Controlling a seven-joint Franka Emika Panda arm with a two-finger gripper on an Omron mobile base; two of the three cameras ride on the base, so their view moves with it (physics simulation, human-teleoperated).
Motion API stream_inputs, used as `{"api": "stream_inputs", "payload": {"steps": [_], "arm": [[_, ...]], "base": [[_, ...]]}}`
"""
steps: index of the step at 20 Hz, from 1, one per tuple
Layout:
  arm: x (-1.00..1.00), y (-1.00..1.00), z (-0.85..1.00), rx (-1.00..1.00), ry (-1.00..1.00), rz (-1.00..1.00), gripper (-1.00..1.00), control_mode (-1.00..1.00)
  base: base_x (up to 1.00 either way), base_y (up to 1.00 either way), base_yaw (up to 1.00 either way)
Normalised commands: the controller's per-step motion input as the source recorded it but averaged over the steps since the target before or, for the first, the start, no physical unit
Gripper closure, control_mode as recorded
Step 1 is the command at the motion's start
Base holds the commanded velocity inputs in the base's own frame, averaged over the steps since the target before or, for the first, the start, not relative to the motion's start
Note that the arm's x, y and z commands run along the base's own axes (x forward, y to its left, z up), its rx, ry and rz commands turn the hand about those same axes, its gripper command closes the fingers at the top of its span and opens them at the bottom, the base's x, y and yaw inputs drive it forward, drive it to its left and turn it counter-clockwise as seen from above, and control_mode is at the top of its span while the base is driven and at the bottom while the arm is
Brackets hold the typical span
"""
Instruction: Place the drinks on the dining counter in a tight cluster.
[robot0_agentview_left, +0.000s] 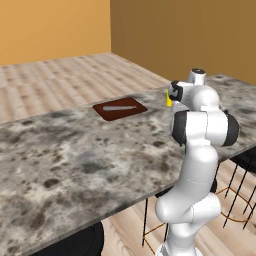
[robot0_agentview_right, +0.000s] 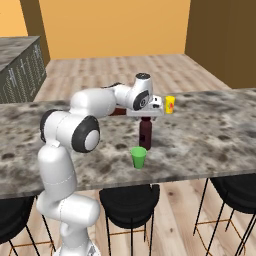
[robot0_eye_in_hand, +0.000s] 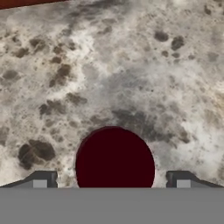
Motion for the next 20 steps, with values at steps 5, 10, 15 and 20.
{"api": "stream_inputs", "payload": {"steps": [5, 10, 15, 20], "arm": [[-0.20, 0.10, 0.04, 0.03, 0.00, -0.09, -1.00, -1.00], [-0.36, 0.00, 0.00, 0.00, -0.01, -0.20, -1.00, -1.00], [-0.46, 0.02, 0.00, 0.00, 0.00, -0.16, -1.00, -1.00], [-0.54, 0.15, 0.00, 0.00, 0.00, -0.05, -1.00, -1.00]], "base": [[0.00, 0.00, 0.00], [0.00, 0.00, 0.00], [0.00, 0.00, 0.00], [0.00, 0.00, 0.00]]}}
